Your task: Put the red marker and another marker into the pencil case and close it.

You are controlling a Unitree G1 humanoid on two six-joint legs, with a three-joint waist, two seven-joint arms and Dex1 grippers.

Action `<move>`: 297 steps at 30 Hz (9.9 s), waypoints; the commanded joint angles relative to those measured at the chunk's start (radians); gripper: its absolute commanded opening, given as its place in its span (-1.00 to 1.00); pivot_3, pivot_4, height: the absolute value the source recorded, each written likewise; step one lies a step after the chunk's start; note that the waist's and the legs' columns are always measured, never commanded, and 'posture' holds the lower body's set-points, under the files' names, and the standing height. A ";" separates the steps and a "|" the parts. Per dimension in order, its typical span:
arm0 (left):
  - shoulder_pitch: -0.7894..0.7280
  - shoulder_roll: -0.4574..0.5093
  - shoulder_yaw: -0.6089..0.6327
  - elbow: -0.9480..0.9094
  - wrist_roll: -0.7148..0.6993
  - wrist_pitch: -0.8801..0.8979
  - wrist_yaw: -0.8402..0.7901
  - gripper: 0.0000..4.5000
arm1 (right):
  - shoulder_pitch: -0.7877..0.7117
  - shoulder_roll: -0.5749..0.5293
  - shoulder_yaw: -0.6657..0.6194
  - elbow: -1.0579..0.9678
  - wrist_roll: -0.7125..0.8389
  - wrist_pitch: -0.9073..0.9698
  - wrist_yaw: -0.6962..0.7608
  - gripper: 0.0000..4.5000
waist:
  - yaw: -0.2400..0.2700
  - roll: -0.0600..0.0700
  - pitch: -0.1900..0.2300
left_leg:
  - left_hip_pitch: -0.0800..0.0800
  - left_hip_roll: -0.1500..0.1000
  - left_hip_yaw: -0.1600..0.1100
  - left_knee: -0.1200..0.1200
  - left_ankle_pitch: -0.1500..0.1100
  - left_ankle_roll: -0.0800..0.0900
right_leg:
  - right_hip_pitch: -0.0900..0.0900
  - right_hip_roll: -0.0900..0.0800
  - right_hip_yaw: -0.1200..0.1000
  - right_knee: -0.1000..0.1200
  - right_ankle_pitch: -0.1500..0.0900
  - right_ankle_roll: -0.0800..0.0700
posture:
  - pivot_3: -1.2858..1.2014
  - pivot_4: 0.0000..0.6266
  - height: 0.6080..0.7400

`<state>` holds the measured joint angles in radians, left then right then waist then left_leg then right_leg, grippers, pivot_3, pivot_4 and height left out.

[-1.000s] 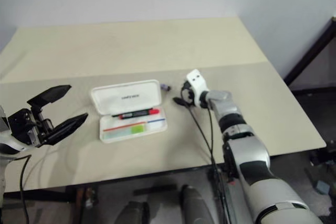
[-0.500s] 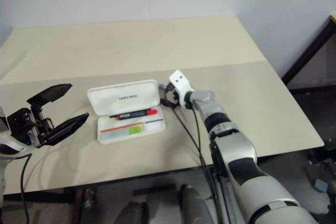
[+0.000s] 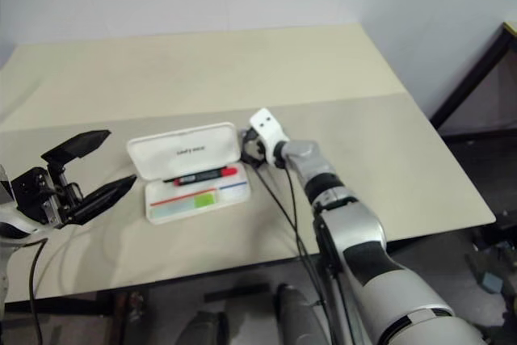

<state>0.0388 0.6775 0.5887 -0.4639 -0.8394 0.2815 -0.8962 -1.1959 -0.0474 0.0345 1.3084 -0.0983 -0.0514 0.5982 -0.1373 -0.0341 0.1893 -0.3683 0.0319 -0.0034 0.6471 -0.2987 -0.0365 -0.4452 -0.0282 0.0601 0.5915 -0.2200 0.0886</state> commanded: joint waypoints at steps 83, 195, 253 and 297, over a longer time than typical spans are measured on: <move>-0.102 0.125 -0.033 0.148 0.049 0.003 -0.194 1.00 | 0.260 -0.363 0.194 -1.229 0.319 0.452 0.635 -0.85 | 0.053 0.002 0.001 | -0.001 0.001 0.001 0.000 -0.001 -0.001 | -0.003 0.000 -0.001 0.002 -0.001 -0.001 | 0.03 -0.52 1.00; -1.062 0.034 -0.367 1.690 0.539 0.009 -0.270 -0.97 | 0.703 -0.590 -0.018 -1.672 0.601 0.466 0.490 1.00 | 0.110 -0.001 0.000 | -0.002 -0.001 0.003 0.008 -0.001 0.000 | -0.002 0.001 -0.001 0.005 0.000 0.000 | 0.03 -0.52 1.00; -0.855 -0.123 -0.767 1.253 0.713 0.212 -0.521 -0.97 | 0.872 -0.690 -0.027 -1.736 0.594 0.415 0.481 1.00 | 0.113 0.000 -0.002 | 0.008 -0.003 0.001 0.018 -0.001 0.003 | 0.015 0.002 0.003 0.001 -0.005 -0.004 | 0.03 -0.52 1.00; -0.142 0.202 -0.094 0.461 0.169 -0.025 -0.579 0.99 | 0.675 -0.740 -0.031 -1.203 0.428 0.172 0.639 1.00 | 0.102 0.000 0.000 | 0.013 0.000 0.007 0.014 -0.010 0.010 | 0.014 0.000 0.003 0.000 -0.018 -0.013 | 0.03 -0.52 1.00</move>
<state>-0.1131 0.8599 0.4630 0.0030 -0.6773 0.2759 -1.4673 -0.4987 -0.7676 0.0340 0.1011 0.3322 0.1504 1.2272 -0.0349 -0.0337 0.1896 -0.3557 0.0320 0.0039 0.6611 -0.3091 -0.0266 -0.4317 -0.0279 0.0630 0.5916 -0.2387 0.0760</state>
